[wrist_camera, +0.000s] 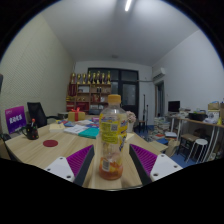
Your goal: Pour water
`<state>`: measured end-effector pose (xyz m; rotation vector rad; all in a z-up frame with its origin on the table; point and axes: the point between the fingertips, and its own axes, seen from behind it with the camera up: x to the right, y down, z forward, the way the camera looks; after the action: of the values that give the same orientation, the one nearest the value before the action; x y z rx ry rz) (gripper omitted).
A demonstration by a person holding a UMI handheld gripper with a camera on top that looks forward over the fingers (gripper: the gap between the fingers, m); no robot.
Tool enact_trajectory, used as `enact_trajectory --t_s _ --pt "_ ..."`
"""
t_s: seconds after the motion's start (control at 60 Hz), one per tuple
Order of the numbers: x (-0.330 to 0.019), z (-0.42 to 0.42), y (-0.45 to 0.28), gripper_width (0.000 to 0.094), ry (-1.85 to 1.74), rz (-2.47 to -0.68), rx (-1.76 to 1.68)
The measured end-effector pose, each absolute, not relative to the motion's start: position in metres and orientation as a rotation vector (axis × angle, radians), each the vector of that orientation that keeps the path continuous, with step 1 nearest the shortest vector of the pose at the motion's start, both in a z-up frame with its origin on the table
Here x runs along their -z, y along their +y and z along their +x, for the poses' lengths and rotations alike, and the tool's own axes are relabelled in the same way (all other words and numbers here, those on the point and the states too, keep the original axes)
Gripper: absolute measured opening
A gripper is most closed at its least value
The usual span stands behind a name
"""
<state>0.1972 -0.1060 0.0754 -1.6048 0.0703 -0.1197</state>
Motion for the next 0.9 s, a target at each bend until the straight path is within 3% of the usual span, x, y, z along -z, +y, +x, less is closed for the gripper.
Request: enact_trajectory --t_s 0.133,0.2,0.383,0.533,0.683,0.85,0.9 --pt "-0.077 0.202 -0.063 0.0802 0.093 -1.576 0.106" --pt "-0.073 0.199 -0.053 0.0442 0.103 -1.560 0.116" --pt "-0.075 0.199 -0.049 0.0426 0.134 -1.486 0.152" --pt "-0.080 0.189 -0.048 0.0356 0.056 -1.523 0.241" --pt "-0.142 0.158 -0.043 0.0355 -0.266 -1.475 0.537" --pt "-0.224 0.053 -0.005 0.0355 -0.715 -1.275 0.896" --pt "-0.229 0.012 0.015 0.0355 -0.831 -1.208 0.998"
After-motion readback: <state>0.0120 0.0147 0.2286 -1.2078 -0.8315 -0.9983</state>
